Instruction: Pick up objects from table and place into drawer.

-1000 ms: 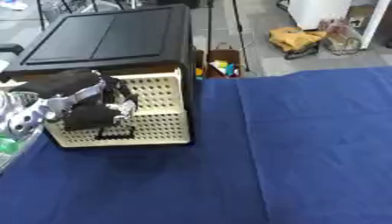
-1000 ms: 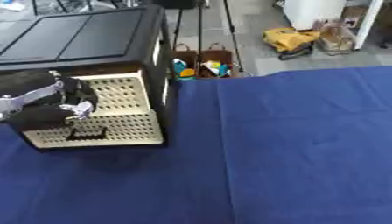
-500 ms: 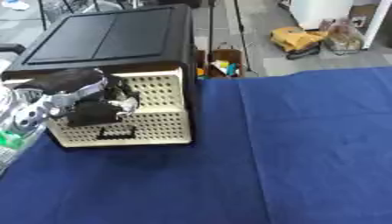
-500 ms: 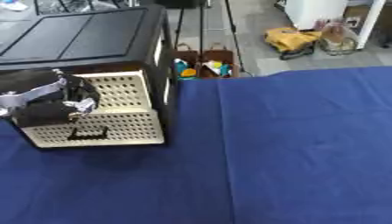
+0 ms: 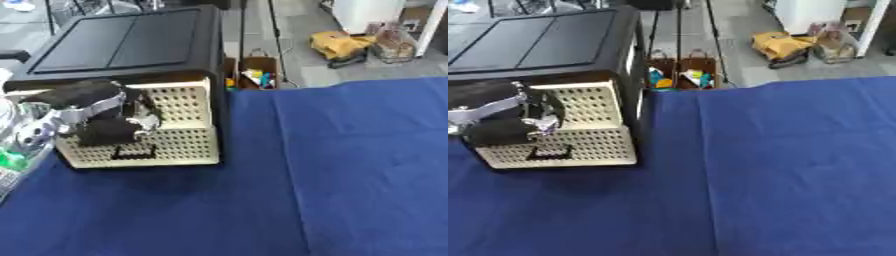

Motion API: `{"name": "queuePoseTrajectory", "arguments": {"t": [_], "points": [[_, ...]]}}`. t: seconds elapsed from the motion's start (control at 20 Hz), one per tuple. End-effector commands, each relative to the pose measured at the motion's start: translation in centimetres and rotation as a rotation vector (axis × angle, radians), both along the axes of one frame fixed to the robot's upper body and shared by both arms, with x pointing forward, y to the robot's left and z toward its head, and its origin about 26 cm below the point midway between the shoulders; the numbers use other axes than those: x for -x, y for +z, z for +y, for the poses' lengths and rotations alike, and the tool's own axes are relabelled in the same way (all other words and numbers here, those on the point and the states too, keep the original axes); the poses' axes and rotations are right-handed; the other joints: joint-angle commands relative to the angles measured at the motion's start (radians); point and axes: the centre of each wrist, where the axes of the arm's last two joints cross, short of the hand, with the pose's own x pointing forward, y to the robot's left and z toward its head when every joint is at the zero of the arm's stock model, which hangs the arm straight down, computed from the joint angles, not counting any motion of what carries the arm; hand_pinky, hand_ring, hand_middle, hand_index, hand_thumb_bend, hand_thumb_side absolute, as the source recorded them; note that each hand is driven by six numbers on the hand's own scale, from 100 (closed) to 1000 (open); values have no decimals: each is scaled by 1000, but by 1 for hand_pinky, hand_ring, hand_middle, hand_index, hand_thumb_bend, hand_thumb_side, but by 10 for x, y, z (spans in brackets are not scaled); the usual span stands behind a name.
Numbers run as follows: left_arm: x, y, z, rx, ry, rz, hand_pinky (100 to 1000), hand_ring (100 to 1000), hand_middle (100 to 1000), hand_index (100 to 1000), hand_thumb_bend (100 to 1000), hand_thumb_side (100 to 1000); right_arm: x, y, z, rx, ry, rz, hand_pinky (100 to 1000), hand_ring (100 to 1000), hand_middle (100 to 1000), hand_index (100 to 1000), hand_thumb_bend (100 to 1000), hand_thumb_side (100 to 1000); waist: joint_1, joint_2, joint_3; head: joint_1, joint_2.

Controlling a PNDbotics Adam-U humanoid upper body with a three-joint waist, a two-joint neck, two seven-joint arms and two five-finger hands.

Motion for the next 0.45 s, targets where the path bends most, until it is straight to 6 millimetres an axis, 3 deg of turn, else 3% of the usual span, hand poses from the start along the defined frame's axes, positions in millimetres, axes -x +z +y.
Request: {"name": "queuePoseTrajectory", "arguments": {"t": [0.05, 0.2, 0.45], "points": [[11, 17, 2, -14, -18, 33, 100, 301, 816, 936, 100, 1000, 5, 4, -2, -9, -9, -31, 779, 821, 520, 612, 269, 1000, -7, -35, 6, -2, 4], [14, 29, 9, 13, -118, -30, 100, 277, 619, 817, 100, 1000, 4, 3, -4, -15, -19, -29, 779, 820, 521, 612, 263, 1000, -13, -47, 17, -11, 15], [20, 46, 24, 97, -212, -204, 100, 232, 503, 774, 100, 1000, 2, -1, -6, -29, -31, -26, 778, 819, 522, 611, 255, 1000, -20, -64, 35, -26, 27]]}}
